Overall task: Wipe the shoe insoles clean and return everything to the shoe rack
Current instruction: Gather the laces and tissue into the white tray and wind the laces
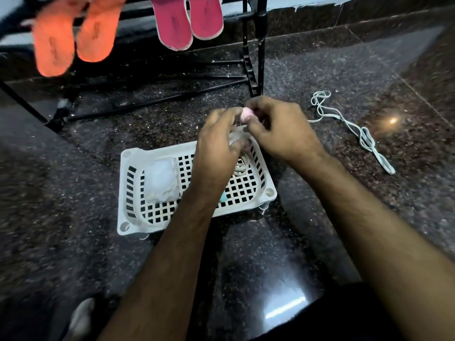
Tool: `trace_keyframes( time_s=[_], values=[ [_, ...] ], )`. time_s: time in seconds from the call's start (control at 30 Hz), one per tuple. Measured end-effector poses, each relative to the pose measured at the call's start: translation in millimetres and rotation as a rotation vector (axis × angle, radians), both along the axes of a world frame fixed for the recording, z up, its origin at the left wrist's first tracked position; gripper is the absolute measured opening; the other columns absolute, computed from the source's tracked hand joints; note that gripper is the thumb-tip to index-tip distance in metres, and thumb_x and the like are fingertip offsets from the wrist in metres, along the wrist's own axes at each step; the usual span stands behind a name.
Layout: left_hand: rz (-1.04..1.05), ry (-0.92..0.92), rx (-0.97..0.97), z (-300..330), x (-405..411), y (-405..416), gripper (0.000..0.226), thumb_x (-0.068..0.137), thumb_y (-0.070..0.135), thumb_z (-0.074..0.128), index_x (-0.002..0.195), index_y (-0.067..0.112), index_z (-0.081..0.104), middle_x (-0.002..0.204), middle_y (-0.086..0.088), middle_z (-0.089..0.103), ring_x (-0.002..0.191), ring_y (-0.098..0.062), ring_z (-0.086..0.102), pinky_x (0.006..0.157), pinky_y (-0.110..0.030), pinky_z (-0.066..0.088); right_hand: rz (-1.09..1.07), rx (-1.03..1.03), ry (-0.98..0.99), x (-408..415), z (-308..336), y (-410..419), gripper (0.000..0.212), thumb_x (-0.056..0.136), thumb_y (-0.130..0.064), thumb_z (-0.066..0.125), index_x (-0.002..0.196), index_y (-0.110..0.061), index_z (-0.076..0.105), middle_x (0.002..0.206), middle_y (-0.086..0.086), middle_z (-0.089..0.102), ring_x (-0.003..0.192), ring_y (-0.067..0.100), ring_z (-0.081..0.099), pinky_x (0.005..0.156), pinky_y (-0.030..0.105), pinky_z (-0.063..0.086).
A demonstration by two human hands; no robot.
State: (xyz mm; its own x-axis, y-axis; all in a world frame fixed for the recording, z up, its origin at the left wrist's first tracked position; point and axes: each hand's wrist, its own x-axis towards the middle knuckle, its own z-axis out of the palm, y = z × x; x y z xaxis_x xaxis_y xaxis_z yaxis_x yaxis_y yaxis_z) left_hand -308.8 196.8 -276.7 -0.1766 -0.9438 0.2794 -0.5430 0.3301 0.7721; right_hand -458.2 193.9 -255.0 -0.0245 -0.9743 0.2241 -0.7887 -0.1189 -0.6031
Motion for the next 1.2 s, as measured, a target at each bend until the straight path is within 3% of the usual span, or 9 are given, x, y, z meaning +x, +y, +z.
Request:
trace_keyframes(
  time_s=[0.1,0.2,0.27,0.33,0.4,0.6,0.8,1.03,1.2],
  values=[
    [0.055,0.019,-0.094,-1,8,6,0.045,0.082,-0.010,0.059,0.121,0.012,0.064,0.111,0.000,0.062,0.098,-0.012,0.063,0.082,-0.035,0.058,0.136,0.084,-0.040,17,10,7,0.022,0.095,-0.035,0.058,0.112,-0.025,0.068,0.085,-0.013,0.069,0.075,-0.002,0.063,0.071,0.020,0.049],
    [0.116,-0.121,-0.112,-8,22,3,0.019,0.088,0.020,0.067,0.107,0.019,0.067,0.097,0.005,0.066,0.084,-0.015,0.065,0.069,-0.042,0.057,0.187,0.136,-0.133,18,6,8,0.022,0.096,-0.043,0.058,0.098,-0.026,0.072,0.081,-0.011,0.072,0.075,0.001,0.067,0.076,0.026,0.056],
    [0.153,-0.223,-0.041,-12,30,0,0.022,0.087,0.043,0.068,0.101,0.025,0.067,0.094,0.007,0.068,0.082,-0.016,0.066,0.068,-0.041,0.056,0.165,0.160,-0.166,12,0,5,0.031,0.096,-0.049,0.056,0.089,-0.023,0.073,0.079,-0.008,0.073,0.074,0.008,0.070,0.075,0.031,0.058],
    [0.191,-0.319,0.053,-17,35,-3,0.028,0.084,0.049,0.072,0.100,0.027,0.069,0.099,0.005,0.069,0.090,-0.016,0.065,0.077,-0.041,0.055,0.055,0.133,-0.139,2,-10,-1,0.039,0.096,-0.052,0.054,0.084,-0.018,0.071,0.075,-0.003,0.071,0.069,0.015,0.067,0.068,0.032,0.056],
    [0.225,-0.450,0.084,-22,39,-6,0.032,0.083,0.049,0.074,0.103,0.024,0.072,0.105,0.001,0.067,0.099,-0.020,0.059,0.085,-0.040,0.050,-0.078,0.109,-0.093,-10,-24,-8,0.035,0.096,-0.048,0.055,0.085,-0.019,0.070,0.073,-0.004,0.069,0.067,0.014,0.063,0.067,0.029,0.051],
    [0.301,-0.622,0.231,-21,39,-10,0.024,0.081,0.043,0.077,0.094,0.024,0.068,0.104,0.001,0.067,0.109,-0.024,0.050,0.081,-0.038,0.025,-0.200,0.180,0.016,-26,-55,-12,0.019,0.093,-0.039,0.061,0.092,-0.023,0.071,0.083,-0.002,0.072,0.079,0.019,0.067,0.079,0.032,0.055],
    [0.318,-0.551,0.278,-13,48,-13,0.024,0.081,0.044,0.077,0.093,0.026,0.068,0.093,0.004,0.069,0.104,-0.024,0.054,0.082,-0.039,0.024,-0.192,0.201,0.065,-22,-55,-11,0.017,0.094,-0.038,0.062,0.095,-0.024,0.071,0.073,-0.007,0.064,0.074,0.017,0.063,0.079,0.030,0.053],
    [0.364,-0.685,0.269,-13,48,-13,0.018,0.083,0.027,0.074,0.099,0.026,0.068,0.105,0.000,0.070,0.110,-0.026,0.054,0.096,-0.045,0.031,-0.202,0.196,0.090,-22,-58,-10,0.021,0.093,-0.040,0.061,0.099,-0.023,0.072,0.084,0.002,0.072,0.079,0.022,0.068,0.082,0.039,0.058],
    [0.343,-0.644,0.260,9,42,-20,0.038,0.080,0.033,0.082,0.114,0.028,0.065,0.120,0.002,0.067,0.118,-0.024,0.054,0.100,-0.045,0.029,-0.223,0.199,0.094,-26,-63,-13,0.021,0.093,-0.039,0.060,0.100,-0.024,0.072,0.086,0.002,0.073,0.081,0.022,0.068,0.081,0.039,0.058]
  ],
)
